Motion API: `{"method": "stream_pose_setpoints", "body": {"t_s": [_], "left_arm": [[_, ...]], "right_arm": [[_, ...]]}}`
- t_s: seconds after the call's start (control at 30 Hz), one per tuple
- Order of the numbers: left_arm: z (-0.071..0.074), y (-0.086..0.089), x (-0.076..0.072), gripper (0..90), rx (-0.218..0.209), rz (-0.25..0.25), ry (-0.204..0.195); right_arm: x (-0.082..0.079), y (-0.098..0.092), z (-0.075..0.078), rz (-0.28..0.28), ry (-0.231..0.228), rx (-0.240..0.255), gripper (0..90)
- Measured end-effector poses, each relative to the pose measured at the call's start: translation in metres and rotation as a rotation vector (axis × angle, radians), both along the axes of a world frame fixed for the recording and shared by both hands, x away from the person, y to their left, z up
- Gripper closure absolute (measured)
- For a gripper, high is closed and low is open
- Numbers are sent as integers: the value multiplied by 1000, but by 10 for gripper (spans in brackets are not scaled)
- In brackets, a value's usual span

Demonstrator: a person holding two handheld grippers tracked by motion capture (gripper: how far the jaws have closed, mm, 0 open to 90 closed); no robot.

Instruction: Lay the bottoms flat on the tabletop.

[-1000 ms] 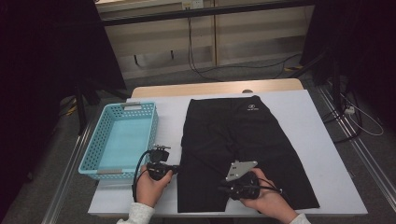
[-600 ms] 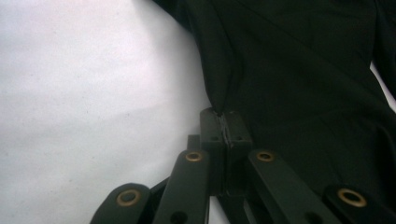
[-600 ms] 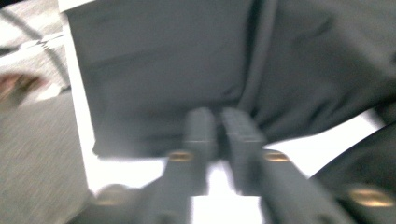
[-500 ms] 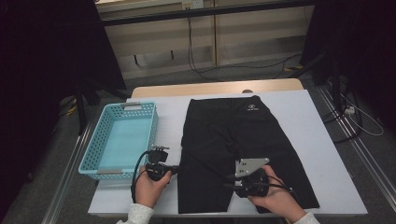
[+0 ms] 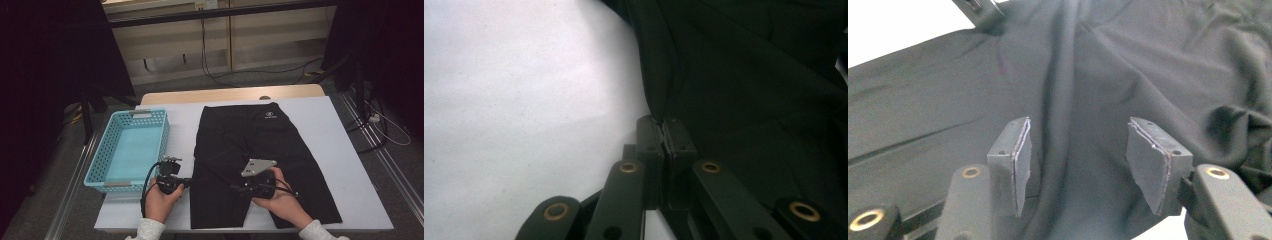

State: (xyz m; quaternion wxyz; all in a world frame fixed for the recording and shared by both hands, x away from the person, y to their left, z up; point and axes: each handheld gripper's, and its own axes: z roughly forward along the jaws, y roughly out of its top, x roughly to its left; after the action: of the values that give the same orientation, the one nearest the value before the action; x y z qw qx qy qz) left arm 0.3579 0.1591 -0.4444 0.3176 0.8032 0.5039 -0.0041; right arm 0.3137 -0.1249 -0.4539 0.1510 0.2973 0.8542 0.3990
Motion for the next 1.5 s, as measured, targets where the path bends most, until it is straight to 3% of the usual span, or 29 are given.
{"method": "stream_pose_setpoints", "body": {"t_s": [0.23, 0.33, 0.47, 0.57, 0.63, 0.73, 0.83, 0.97, 1.0, 1.07, 1.13, 1.2, 1.5], "left_arm": [[3, 5, -2, 886, 8, 10, -2], [4, 6, -4, 885, 11, 10, -10], [5, 7, -4, 874, 17, 5, -14], [6, 6, -5, 882, 17, 8, -18], [6, 5, -4, 885, 20, 6, -19], [7, 4, -4, 893, 26, 8, -18], [7, 3, -4, 893, 23, 13, -19], [7, 4, -4, 893, 22, 14, -12], [7, 4, -5, 894, 21, 22, -15], [8, 5, -4, 893, 18, 18, -15], [9, 6, -4, 894, 19, 14, -13], [10, 6, -5, 895, 16, 20, -12], [14, 11, -9, 900, 11, 35, -23]], "right_arm": [[-1, 2, -5, 2, 13, -16, 402], [-1, 2, -9, 3, 28, -49, 400], [-1, -1, -11, 11, 65, -19, 371], [-3, -4, -9, 10, 62, -37, 369], [-5, -3, -4, 8, 39, 0, 350], [-11, 9, 3, 61, -2, 22, 355], [-16, 22, 3, 114, 5, 33, 433], [-22, 35, -9, 198, 35, -25, 524], [-23, 36, -11, 202, 32, -11, 595], [-22, 37, -11, 210, 38, -6, 646], [-24, 38, -10, 229, 56, -1, 799], [-25, 39, -10, 242, 60, 7, 884], [-27, 41, -9, 290, 77, 29, 889]]}}
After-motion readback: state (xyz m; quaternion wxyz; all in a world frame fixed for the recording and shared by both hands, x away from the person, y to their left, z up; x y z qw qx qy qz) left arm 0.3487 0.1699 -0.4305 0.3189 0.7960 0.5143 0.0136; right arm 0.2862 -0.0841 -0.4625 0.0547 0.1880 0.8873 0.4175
